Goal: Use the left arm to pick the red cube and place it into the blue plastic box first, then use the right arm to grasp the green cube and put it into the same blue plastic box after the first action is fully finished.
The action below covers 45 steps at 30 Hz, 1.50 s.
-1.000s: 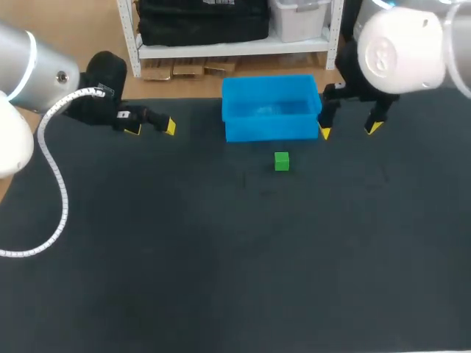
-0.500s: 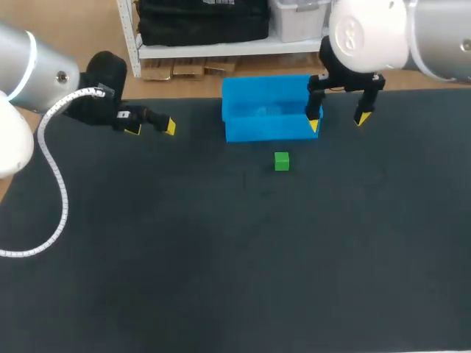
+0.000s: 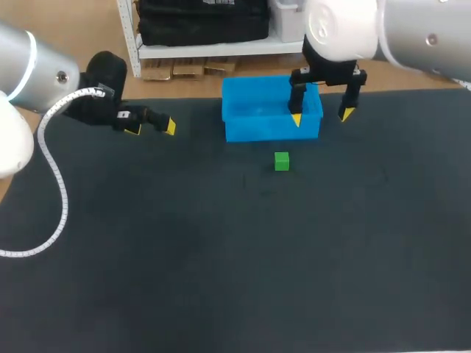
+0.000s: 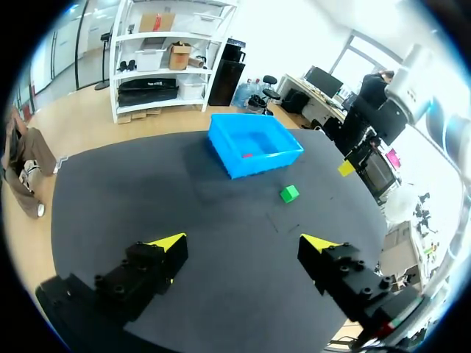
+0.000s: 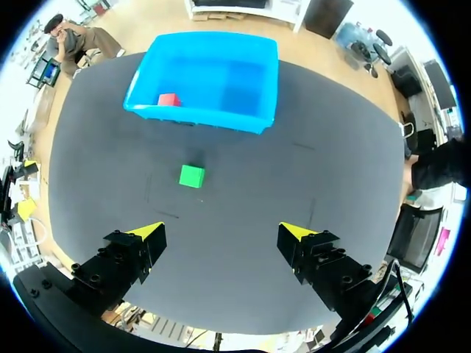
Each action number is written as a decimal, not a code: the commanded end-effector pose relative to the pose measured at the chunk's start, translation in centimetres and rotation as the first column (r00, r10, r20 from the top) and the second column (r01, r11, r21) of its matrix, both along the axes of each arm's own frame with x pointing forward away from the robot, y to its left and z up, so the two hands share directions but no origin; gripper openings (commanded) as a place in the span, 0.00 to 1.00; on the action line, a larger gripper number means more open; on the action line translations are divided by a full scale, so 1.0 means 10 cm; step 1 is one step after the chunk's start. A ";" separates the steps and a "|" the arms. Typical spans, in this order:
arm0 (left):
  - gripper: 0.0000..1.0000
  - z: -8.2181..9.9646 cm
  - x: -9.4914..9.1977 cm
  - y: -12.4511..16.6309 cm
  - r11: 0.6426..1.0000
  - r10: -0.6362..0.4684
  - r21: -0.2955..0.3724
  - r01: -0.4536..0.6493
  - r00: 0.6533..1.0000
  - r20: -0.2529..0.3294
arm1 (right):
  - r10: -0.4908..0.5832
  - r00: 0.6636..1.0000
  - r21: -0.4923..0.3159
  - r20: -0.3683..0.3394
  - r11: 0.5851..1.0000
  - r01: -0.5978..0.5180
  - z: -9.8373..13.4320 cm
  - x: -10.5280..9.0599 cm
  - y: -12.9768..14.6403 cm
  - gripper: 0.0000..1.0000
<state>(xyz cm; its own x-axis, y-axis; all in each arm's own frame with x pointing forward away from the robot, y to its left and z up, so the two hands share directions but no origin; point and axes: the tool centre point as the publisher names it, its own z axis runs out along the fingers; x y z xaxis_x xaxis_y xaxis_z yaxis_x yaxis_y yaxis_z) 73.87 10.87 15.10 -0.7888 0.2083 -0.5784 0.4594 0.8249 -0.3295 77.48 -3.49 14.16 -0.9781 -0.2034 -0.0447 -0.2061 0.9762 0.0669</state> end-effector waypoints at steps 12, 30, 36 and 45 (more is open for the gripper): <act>1.00 -0.01 -0.01 0.01 1.000 -0.004 -0.006 0.004 1.000 0.004 | 0.008 1.000 -0.005 -0.026 1.000 -0.008 -0.07 0.09 0.32 1.00; 1.00 -0.01 -0.01 0.01 1.000 -0.004 -0.006 0.004 1.000 0.004 | -0.026 0.999 0.025 -0.024 0.999 0.027 -0.26 0.11 0.60 1.00; 1.00 -0.01 -0.01 0.01 1.000 -0.004 -0.006 0.004 1.000 0.004 | -0.031 0.999 0.028 -0.023 0.999 0.031 -0.36 0.11 0.61 1.00; 1.00 -0.01 -0.01 0.01 1.000 -0.004 -0.006 0.004 1.000 0.004 | -0.032 0.998 0.000 -0.052 0.999 0.032 -0.55 0.06 0.63 1.00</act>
